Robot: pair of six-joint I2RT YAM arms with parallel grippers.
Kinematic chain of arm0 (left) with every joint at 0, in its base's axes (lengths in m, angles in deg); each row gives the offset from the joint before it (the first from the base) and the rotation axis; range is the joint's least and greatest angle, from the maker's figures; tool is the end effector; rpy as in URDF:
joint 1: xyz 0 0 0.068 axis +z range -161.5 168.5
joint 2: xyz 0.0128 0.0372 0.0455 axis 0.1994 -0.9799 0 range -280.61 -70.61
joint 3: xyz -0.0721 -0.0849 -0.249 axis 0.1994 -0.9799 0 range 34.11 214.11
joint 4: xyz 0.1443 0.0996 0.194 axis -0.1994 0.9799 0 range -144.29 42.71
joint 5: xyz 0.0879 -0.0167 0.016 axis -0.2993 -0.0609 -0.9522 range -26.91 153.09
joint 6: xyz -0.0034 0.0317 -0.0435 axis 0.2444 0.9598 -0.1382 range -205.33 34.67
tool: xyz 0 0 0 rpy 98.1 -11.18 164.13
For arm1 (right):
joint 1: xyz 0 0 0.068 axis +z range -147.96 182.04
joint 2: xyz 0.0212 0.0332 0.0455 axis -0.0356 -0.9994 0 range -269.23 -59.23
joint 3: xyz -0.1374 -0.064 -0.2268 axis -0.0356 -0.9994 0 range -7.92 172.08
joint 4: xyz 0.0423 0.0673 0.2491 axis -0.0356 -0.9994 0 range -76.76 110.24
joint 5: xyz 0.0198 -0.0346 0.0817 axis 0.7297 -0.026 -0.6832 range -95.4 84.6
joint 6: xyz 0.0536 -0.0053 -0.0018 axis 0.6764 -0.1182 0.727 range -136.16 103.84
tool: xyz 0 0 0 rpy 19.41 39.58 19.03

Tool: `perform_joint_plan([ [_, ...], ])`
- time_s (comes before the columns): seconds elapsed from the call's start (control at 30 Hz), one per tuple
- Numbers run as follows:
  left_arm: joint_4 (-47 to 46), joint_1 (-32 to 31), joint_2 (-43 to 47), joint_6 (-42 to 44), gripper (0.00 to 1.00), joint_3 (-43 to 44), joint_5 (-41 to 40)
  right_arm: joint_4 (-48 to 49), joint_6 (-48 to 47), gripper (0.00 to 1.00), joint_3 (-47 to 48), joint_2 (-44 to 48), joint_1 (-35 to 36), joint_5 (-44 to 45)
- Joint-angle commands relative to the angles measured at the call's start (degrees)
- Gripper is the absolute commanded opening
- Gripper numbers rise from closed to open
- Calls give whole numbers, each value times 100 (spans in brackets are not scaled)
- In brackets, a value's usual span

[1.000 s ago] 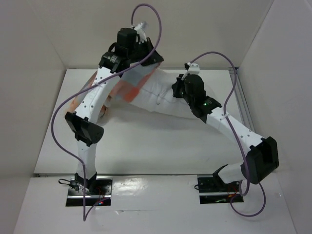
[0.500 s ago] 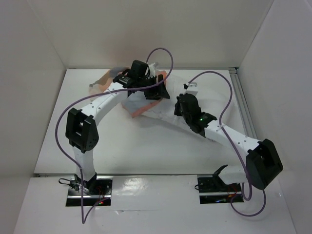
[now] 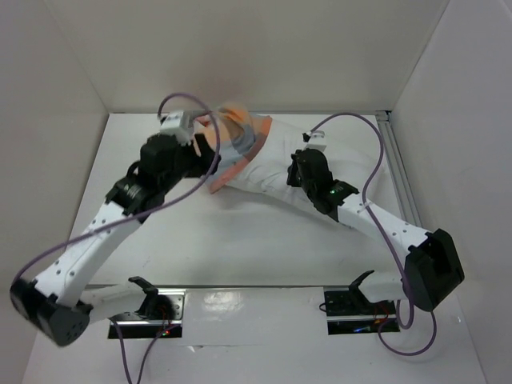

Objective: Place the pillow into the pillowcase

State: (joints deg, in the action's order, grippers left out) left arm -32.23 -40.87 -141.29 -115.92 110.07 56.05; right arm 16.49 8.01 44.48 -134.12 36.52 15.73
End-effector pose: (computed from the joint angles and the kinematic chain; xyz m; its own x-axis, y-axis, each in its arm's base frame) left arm 0.2424 -0.1314 0.4134 -0.4121 -0.3477 -0.8422 0.2029 0.8661 -0.4568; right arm 0.2519 0.1573 0.2826 -0.4397 0.1613 -0.8835 -0.0894 0.9710 0.2218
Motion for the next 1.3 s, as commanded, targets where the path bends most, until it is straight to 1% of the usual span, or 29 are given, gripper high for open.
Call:
perform_joint_plan([
  [0.0, -789, -17, 694, -455, 76, -1949, -991, 507, 45, 0, 429, 1, -47, -310],
  [0.03, -1105, -17, 826, -639, 84, -2319, -991, 559, 45, 0, 490, -51, -47, -311],
  [0.07, -1325, -17, 993, -955, 90, -2975, -835, 559, 45, 0, 490, -52, -99, -389],
  [0.13, -1835, -139, 1047, -1107, 99, -3533, -702, 559, 45, 0, 569, -165, -99, -390],
  [0.17, -2481, -192, 1047, -1107, 99, -3788, -701, 559, 45, 0, 639, -166, -99, -442],
  [0.2, -2731, -192, 995, -1107, 99, -4156, -754, 507, 45, 0, 640, -166, -99, -443],
  [0.3, -3427, -245, 609, -1186, 97, -4520, -973, 507, -8, 0, 692, -166, -99, -443],
  [0.33, -3541, -245, 312, -1186, 94, -4520, -1026, 446, -8, 0, 692, -166, -99, -443],
  [0.4, -3735, -140, 81, -1257, 84, -4520, -1123, 445, -8, 0, 745, -166, -99, -495],
  [0.43, -3936, -140, 11, -1326, 84, -4520, -1228, 445, -8, 0, 745, -166, -99, -495],
  [0.5, -4148, 79, -130, -1275, 78, -4520, -1229, 375, -60, 0, 797, -166, -99, -495],
  [0.53, -4271, 158, -183, -1222, 78, -4520, -1055, 375, -61, 0, 798, -166, -99, -495],
  [0.63, -4588, 387, -508, -1090, 78, -4232, -887, 322, -113, 0, 798, -166, -99, -443],
  [0.7, -4536, 519, -736, -1090, 80, -4003, -886, 322, -114, 0, 798, -114, -99, -443],
  [0.77, -4536, 519, -964, -1011, 80, -3774, -808, 269, -114, 0, 798, -113, -99, -443],
  [0.83, -4658, 572, -1044, -949, 73, -3686, -745, 269, -114, 0, 798, -113, -99, -495],
  [0.87, -4598, 572, -1045, -949, 67, -3546, -745, 269, -114, 0, 798, -61, -99, -495],
  [0.9, -4519, 572, -1132, -897, 58, -3458, -745, 269, -114, 0, 798, -61, -99, -556],
  [0.93, -4422, 572, -1185, -896, 36, -3387, -745, 269, -114, 0, 798, -61, -99, -557],
  [1.0, -4185, 572, -1185, -896, 8, -3272, -807, 269, -114, 0, 850, -61, -99, -557],
  [1.03, -4071, 572, -1116, -896, 0, -3168, -807, 269, -114, 0, 851, -61, -99, -557],
  [1.17, -3772, 572, -791, -826, 0, -3000, -526, 217, -114, 0, 974, -192, -99, -557],
  [1.2, -3658, 572, -729, -774, 0, -2852, -256, 269, -114, 0, 1026, -192, -99, -609],
  [1.23, -3248, 572, -728, -773, 0, -2711, -105, 269, -114, 0, 1122, -323, -99, -610],
  [1.27, -3043, 572, -668, -773, 0, -2553, 79, 269, -166, 0, 1193, -385, -99, -610],
])
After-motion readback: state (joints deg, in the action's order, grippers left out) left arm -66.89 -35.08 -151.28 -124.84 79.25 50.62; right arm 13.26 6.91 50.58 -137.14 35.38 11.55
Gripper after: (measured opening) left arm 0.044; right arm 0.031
